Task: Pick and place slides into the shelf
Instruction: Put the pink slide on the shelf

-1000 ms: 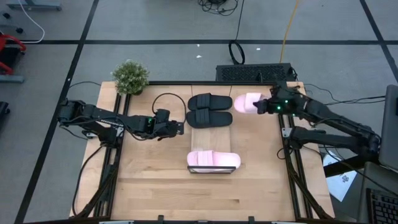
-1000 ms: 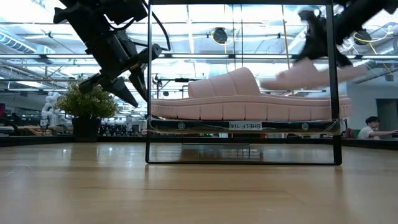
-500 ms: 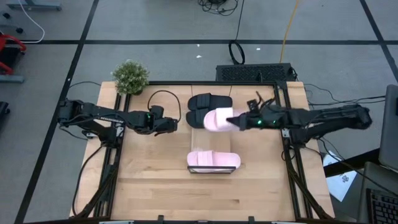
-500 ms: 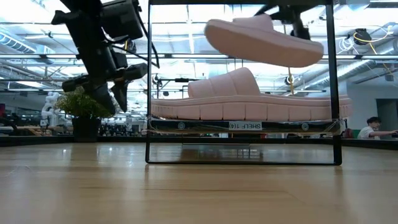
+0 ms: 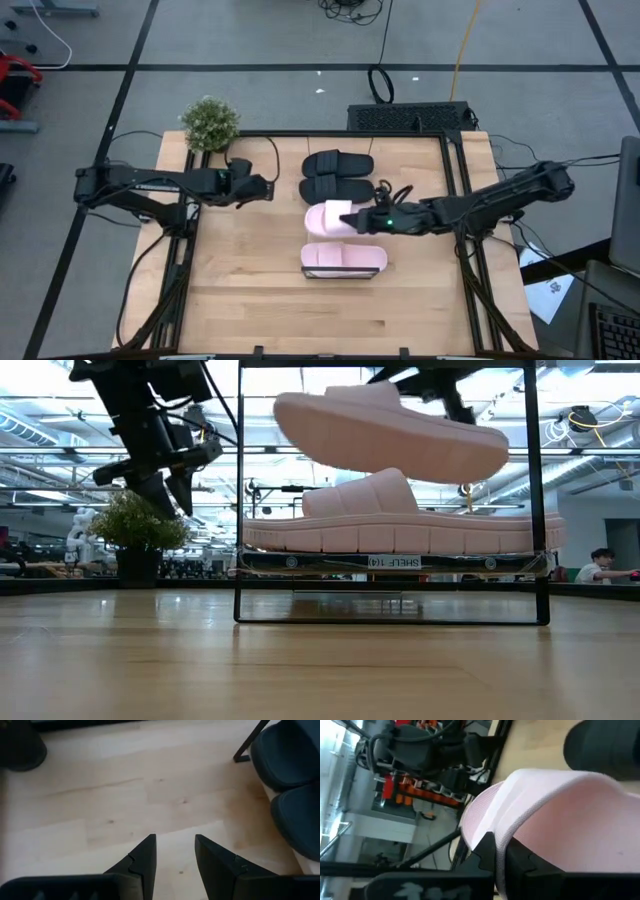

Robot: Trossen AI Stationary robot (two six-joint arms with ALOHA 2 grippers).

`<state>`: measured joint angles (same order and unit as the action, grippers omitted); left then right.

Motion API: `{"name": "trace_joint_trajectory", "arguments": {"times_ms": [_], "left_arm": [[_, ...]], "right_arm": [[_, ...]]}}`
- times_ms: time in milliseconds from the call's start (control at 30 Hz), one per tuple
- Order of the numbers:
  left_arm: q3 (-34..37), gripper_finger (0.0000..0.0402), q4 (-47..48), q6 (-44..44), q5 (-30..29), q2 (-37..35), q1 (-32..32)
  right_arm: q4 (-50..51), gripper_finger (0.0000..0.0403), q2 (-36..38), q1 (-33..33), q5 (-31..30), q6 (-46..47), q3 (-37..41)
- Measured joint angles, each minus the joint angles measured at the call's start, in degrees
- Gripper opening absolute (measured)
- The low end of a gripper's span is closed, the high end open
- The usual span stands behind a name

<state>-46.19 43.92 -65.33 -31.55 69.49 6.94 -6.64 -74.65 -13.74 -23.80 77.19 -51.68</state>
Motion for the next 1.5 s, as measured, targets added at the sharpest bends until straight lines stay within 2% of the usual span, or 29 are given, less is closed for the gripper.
{"name": "trace_joint_trajectory", "arguments": {"times_ms": [167,467,833,1000,1500], "left_arm": [[0.00,0.0129,0.27,3.34,-0.04,-3.15,0.65],[0.00,0.0129,1.54,5.40,-0.57,-6.22,0.59],[0.00,0.0129,1.46,5.67,-0.68,-6.27,0.59],[0.00,0.0129,1.46,5.65,-1.03,-6.25,0.59],[0.00,0.0129,1.28,4.82,-1.09,-6.25,0.59]], "right_arm": [[-0.09,0.0000,-4.54,0.13,-0.10,0.87,-2.77],[-1.16,0.0000,-10.35,-0.22,1.42,5.27,-2.95],[2.13,0.0000,-11.39,1.00,1.80,5.76,-3.00],[2.10,0.0000,-11.39,2.55,4.22,4.45,-3.00],[1.59,0.0000,-11.45,5.83,6.57,0.59,-2.91]]}}
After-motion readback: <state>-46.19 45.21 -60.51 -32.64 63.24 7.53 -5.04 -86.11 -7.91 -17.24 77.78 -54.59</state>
